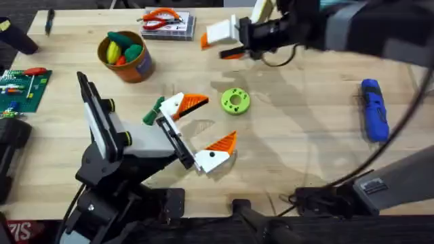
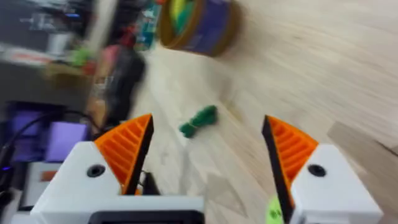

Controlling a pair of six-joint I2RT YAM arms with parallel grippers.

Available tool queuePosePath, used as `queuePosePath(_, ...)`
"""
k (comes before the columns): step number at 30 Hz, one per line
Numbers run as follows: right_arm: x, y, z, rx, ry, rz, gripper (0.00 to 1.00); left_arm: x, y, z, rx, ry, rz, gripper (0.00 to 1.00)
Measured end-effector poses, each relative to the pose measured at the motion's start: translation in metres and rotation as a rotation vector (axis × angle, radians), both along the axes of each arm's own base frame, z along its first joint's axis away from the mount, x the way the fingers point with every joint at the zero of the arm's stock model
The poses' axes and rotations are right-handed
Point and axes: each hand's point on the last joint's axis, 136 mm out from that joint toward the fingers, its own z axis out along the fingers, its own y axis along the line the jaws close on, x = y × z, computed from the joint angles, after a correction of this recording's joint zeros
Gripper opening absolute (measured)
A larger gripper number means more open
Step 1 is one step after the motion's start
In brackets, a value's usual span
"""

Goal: Pick up the gripper from the table and insert it into the empty holder that is missing its gripper. Then pick up a screw, insert it into the mounting hole, and use the screwdriver to tighten it. Finally, clean up the table by picking up the vegetable and placing it into the bucket.

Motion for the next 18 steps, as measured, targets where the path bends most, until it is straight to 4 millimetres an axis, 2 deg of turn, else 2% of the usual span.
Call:
queuePosePath(2, -0.006, -0.012, 0.006, -0.100, -0.021, -0.002, 0.995, 0.000, 0.000, 0.000, 0.000, 0.000, 0.000, 0.988)
queuePosePath(3, -0.014, -0.031, 0.027, -0.232, -0.111, 0.008, 0.994, 0.000, 0.000, 0.000, 0.000, 0.000, 0.000, 0.988)
queuePosePath(6, -0.023, -0.047, 0.055, -0.321, -0.225, 0.010, 0.994, 0.000, 0.000, 0.000, 0.000, 0.000, 0.000, 0.988)
queuePosePath(9, -0.043, -0.067, 0.074, -0.398, -0.281, 0.008, 0.995, 0.000, 0.000, 0.000, 0.000, 0.000, 0.000, 0.988)
queuePosePath(15, -0.079, -0.095, 0.096, -0.479, -0.316, 0.001, 0.995, 0.000, 0.000, 0.000, 0.000, 0.000, 0.000, 0.988)
queuePosePath(18, -0.086, -0.099, 0.097, -0.496, -0.312, 0.004, 0.995, 0.000, 0.000, 0.000, 0.000, 0.000, -0.001, 0.988)
